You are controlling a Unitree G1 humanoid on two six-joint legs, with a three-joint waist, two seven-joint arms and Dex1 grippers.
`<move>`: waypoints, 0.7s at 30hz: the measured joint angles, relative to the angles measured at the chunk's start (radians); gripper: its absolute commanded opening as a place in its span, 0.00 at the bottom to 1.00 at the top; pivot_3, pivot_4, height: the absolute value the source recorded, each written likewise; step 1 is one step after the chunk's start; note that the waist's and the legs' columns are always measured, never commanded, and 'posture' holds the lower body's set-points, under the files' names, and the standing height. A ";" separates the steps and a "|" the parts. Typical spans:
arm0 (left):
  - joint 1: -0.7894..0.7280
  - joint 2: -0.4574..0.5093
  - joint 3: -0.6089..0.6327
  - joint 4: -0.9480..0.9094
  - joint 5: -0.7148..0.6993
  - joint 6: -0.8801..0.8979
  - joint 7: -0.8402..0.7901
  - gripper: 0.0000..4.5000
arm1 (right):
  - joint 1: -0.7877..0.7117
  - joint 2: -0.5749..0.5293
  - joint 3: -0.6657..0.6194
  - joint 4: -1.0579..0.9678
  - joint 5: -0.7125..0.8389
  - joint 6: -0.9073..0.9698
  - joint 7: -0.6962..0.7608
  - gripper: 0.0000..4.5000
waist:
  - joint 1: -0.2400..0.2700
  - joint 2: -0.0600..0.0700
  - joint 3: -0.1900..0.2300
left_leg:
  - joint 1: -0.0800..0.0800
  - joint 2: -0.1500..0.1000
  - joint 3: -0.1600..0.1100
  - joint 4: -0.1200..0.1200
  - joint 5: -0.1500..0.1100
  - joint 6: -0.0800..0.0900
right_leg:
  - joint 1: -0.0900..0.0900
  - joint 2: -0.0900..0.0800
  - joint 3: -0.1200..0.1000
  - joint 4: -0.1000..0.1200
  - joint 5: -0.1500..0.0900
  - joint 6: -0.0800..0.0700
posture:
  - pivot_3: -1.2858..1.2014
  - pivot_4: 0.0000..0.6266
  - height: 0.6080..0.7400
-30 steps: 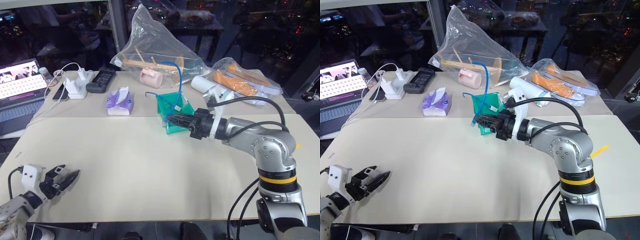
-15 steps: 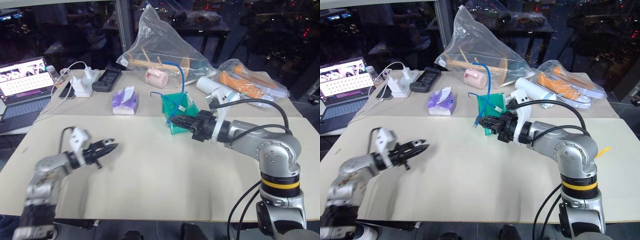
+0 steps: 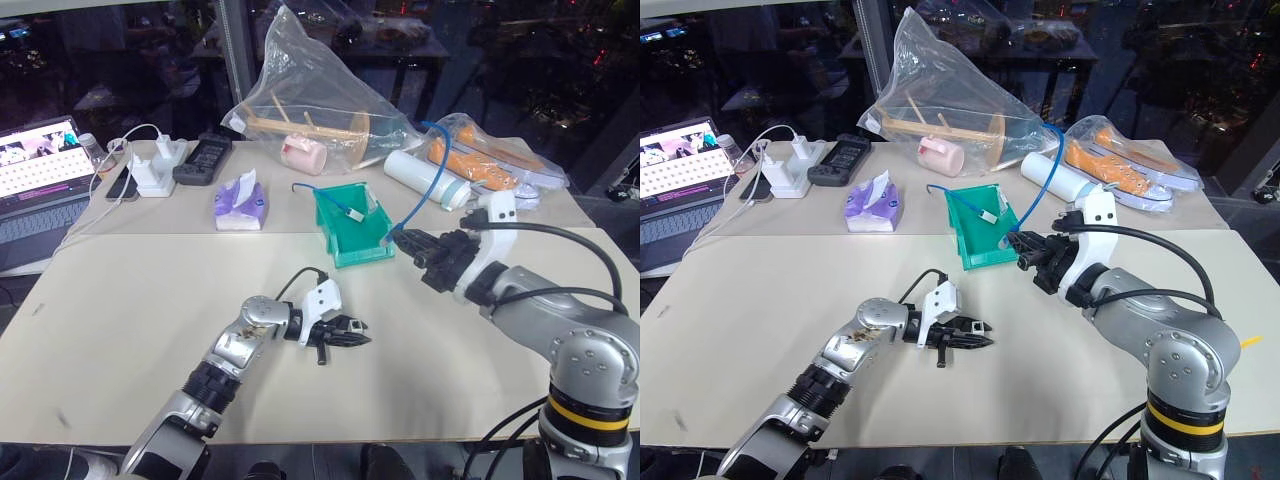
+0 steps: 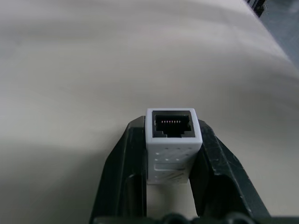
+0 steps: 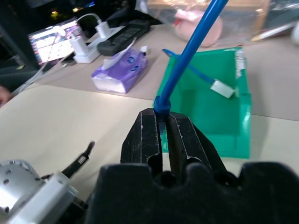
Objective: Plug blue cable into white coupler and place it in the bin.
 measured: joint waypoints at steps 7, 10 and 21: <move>-0.019 -0.065 -0.009 -0.021 0.032 0.105 0.091 0.15 | 0.292 0.150 -0.002 -0.102 0.191 -0.025 -0.317 0.00 | 0.017 0.001 -0.001 | 0.002 -0.001 0.000 0.000 0.000 0.000 | 0.002 0.000 0.001 0.000 0.000 0.001 | 0.52 0.24 1.00; -0.019 -0.083 -0.012 -0.044 0.034 0.160 0.114 0.15 | 0.337 0.163 0.033 -0.111 0.242 -0.065 -0.393 0.00 | 0.019 0.001 -0.001 | 0.004 -0.001 0.000 0.001 0.000 0.000 | 0.003 0.000 0.001 -0.002 0.000 0.001 | 0.52 0.24 1.00; -0.008 -0.104 -0.015 -0.123 0.010 0.324 0.146 0.15 | 0.410 0.119 0.163 -0.110 0.196 -0.156 -0.409 0.00 | 0.023 0.001 -0.001 | 0.005 -0.001 0.000 0.000 0.000 0.000 | 0.004 0.000 0.001 -0.002 0.000 0.001 | 0.52 0.24 1.00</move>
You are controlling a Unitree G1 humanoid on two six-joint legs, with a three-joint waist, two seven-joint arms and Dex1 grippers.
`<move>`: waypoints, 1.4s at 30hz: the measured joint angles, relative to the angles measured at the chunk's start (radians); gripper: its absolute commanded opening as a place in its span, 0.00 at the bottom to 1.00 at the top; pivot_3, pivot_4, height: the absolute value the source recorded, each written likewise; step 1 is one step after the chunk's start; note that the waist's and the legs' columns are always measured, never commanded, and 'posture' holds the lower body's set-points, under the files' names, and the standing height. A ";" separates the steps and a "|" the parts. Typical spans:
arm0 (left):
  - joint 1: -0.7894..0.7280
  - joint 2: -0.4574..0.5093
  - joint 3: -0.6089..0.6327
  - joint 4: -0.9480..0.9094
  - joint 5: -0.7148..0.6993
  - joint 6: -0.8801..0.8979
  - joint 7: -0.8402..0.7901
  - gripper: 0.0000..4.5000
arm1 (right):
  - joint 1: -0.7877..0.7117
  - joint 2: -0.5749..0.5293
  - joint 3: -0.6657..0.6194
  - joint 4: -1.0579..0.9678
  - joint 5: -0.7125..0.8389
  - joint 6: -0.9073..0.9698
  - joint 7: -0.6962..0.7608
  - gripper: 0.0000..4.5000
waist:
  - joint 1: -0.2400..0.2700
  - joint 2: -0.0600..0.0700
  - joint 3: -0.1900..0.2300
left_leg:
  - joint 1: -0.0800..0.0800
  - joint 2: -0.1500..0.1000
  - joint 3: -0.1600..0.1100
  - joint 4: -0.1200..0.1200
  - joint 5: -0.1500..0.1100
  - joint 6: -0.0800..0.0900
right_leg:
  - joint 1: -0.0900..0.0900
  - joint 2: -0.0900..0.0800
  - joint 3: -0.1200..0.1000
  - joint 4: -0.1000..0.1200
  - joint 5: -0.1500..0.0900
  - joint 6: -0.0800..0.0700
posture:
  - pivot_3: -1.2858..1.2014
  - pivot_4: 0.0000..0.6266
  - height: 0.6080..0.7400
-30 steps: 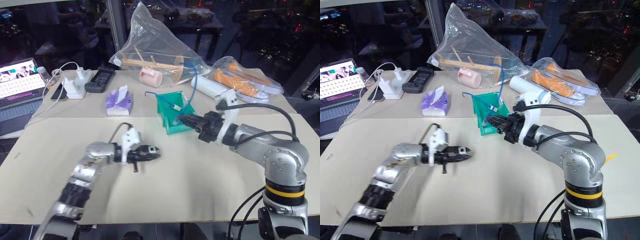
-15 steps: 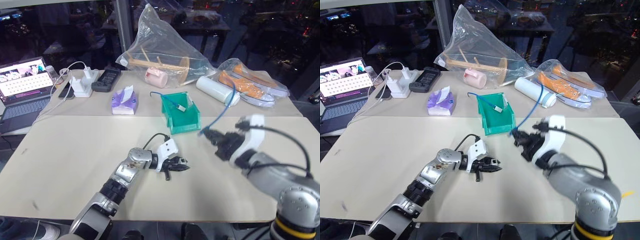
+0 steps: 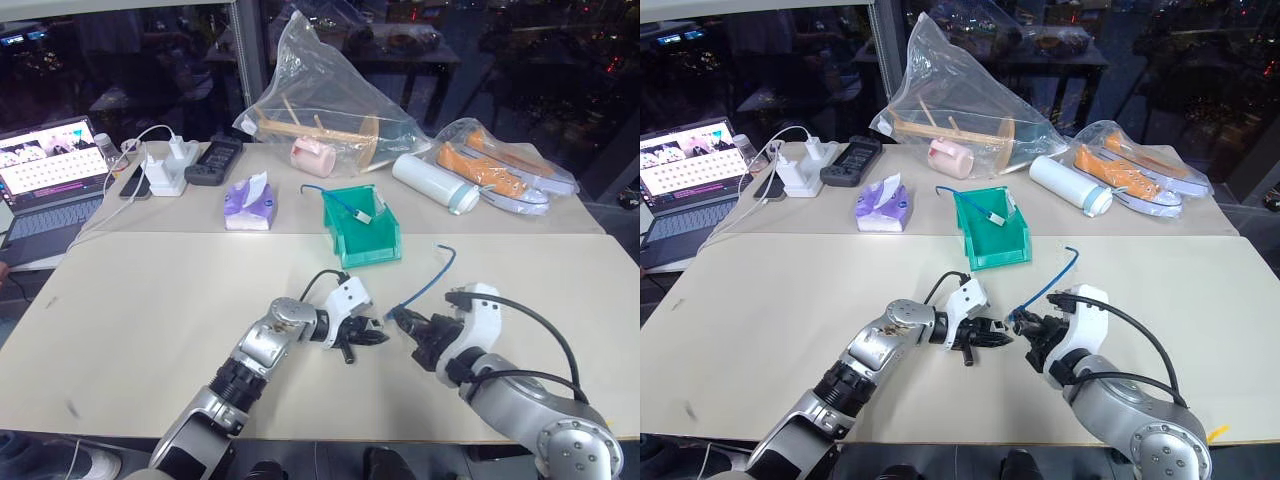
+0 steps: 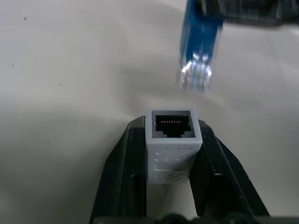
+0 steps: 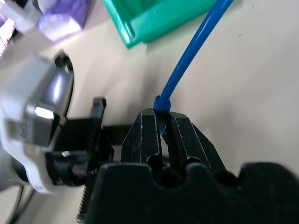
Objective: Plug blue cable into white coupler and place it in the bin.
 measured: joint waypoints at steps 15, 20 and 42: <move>0.013 0.001 0.004 -0.024 -0.019 0.034 0.013 0.15 | -0.010 -0.012 0.064 0.034 -0.043 -0.044 0.043 0.00 | 0.001 0.000 0.000 | 0.000 0.000 0.000 0.000 0.000 0.000 | 0.000 0.000 0.000 0.000 0.000 0.000 | 0.52 0.24 1.00; 0.021 0.001 0.006 -0.034 -0.027 0.045 0.029 0.15 | -0.010 -0.030 0.067 0.036 -0.042 -0.044 0.043 0.00 | 0.001 0.000 0.000 | 0.000 0.000 0.000 0.000 0.000 0.000 | 0.000 0.000 0.000 0.000 0.000 0.000 | 0.52 0.24 1.00; 0.022 -0.047 -0.028 -0.127 -0.016 0.191 0.158 0.15 | -0.036 -0.168 0.101 0.027 0.002 -0.015 0.011 0.00 | 0.008 0.000 -0.001 | 0.000 0.000 0.000 0.001 0.000 0.000 | 0.003 0.000 0.000 -0.001 0.000 0.000 | 0.52 0.24 1.00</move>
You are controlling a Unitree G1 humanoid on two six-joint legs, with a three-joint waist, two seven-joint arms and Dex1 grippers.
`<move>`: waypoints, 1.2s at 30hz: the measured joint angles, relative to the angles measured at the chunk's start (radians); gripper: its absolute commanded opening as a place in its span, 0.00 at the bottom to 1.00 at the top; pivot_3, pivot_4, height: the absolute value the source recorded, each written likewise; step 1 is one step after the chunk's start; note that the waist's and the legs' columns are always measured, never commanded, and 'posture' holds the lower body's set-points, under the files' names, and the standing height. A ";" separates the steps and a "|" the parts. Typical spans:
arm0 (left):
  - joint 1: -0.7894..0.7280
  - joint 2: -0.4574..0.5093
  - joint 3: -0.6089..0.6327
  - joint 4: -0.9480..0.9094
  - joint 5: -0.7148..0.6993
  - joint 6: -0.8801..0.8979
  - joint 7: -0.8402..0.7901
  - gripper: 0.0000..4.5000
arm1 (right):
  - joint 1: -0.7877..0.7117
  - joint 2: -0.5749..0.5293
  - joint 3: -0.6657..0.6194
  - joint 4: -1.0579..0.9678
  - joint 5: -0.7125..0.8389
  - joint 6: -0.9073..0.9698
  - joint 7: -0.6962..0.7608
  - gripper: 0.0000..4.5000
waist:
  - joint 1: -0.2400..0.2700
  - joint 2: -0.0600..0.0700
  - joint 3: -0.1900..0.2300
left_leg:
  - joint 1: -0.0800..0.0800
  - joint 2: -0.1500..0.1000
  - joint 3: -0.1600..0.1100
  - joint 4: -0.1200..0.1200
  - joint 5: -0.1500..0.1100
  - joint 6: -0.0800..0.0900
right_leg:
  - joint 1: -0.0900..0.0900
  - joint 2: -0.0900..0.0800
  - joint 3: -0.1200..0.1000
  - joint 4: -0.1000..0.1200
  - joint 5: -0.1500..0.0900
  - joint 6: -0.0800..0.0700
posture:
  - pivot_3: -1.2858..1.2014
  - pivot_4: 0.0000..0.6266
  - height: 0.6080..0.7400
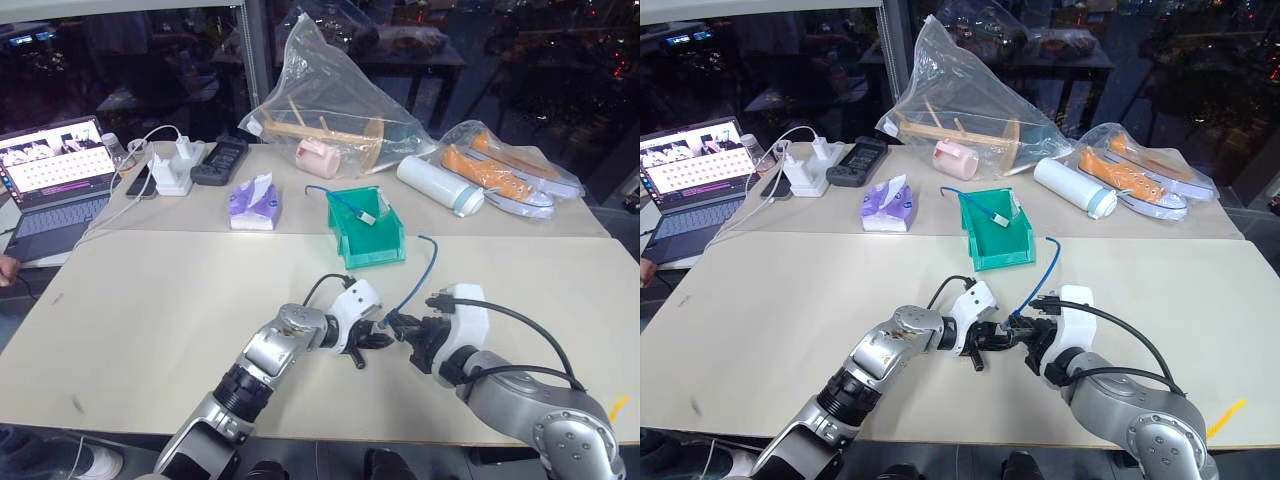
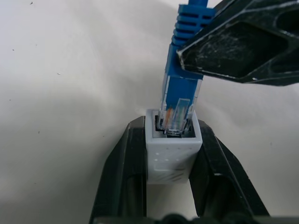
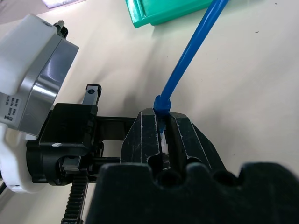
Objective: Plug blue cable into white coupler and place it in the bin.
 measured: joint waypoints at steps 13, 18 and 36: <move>0.028 -0.024 -0.005 -0.064 -0.007 0.071 0.067 0.15 | -0.009 -0.077 0.020 0.008 0.035 0.006 0.020 0.00 | 0.000 0.000 0.000 | 0.000 0.000 0.000 0.000 0.000 0.000 | 0.000 0.000 0.000 -0.001 0.000 0.000 | 0.52 0.24 1.00; 0.047 -0.030 -0.005 -0.093 -0.015 0.100 0.084 0.15 | -0.002 -0.121 0.027 0.015 0.014 0.011 0.085 0.00 | 0.000 0.000 -0.002 | 0.000 0.000 0.000 -0.001 0.000 0.000 | 0.001 0.000 0.000 -0.002 0.000 0.000 | 0.52 0.24 1.00; 0.088 -0.047 -0.010 -0.124 -0.051 0.200 0.136 0.15 | 0.076 -0.098 0.026 0.046 -0.161 0.010 0.323 0.00 | -0.001 -0.003 -0.031 | 0.021 0.001 -0.001 -0.006 -0.009 0.015 | 0.031 0.000 -0.002 -0.013 -0.008 0.003 | 0.52 0.24 1.00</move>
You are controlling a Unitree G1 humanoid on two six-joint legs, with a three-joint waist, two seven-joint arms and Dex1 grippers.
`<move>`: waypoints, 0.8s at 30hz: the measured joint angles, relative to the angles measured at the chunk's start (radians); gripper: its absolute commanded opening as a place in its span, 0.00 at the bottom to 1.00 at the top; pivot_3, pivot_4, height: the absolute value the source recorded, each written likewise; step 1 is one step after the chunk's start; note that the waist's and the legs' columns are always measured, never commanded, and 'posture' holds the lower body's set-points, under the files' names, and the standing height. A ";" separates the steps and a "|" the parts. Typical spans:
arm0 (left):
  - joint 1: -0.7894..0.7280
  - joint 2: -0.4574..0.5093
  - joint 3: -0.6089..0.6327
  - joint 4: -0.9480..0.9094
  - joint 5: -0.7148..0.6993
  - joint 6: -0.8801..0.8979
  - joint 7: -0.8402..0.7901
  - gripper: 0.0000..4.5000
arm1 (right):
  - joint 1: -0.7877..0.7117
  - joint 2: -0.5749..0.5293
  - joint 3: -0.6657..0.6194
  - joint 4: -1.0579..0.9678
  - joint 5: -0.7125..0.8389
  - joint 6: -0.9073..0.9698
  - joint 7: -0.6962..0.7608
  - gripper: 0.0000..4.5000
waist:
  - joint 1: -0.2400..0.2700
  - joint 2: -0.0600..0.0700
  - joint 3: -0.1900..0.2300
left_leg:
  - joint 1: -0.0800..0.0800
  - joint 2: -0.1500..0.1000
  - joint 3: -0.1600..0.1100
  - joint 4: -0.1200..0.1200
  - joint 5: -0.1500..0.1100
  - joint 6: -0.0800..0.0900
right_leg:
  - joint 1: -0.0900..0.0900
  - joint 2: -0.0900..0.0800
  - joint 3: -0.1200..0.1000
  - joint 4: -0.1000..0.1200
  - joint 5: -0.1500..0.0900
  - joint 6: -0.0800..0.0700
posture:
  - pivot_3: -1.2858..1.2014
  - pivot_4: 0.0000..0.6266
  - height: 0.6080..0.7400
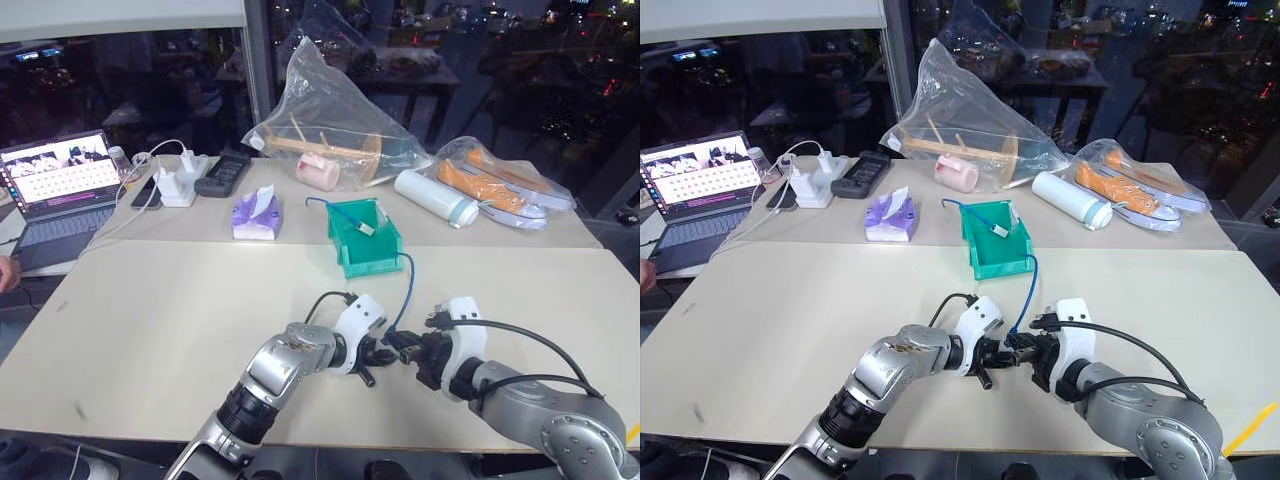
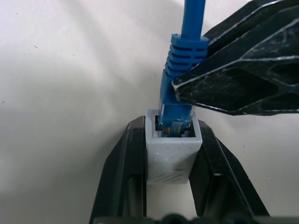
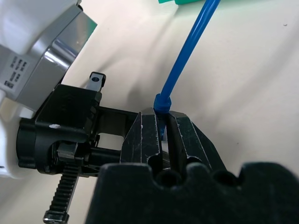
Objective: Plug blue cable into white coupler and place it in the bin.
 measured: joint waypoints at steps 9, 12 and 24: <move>-0.001 -0.004 -0.011 0.000 -0.006 0.002 0.013 0.15 | 0.004 -0.042 0.015 -0.021 -0.146 0.000 0.120 0.00 | 0.007 0.000 -0.001 | 0.000 0.000 0.000 0.000 0.000 0.000 | 0.000 0.000 0.000 -0.001 0.000 0.000 | 0.52 0.24 1.00; -0.003 -0.004 -0.013 0.001 -0.006 0.002 0.016 0.15 | 0.005 -0.035 0.016 -0.020 -0.177 0.000 0.146 0.00 | 0.008 -0.001 -0.002 | 0.000 0.000 0.000 0.000 0.000 0.000 | 0.000 0.000 0.000 -0.001 0.000 0.000 | 0.52 0.24 1.00; -0.006 0.011 -0.021 0.001 -0.005 -0.018 0.005 0.15 | 0.038 0.096 -0.091 0.022 -0.087 0.025 0.138 0.00 | 0.005 0.000 0.000 | -0.001 0.000 0.000 0.000 0.000 -0.001 | -0.001 0.000 0.000 0.000 0.000 0.000 | 0.52 0.24 1.00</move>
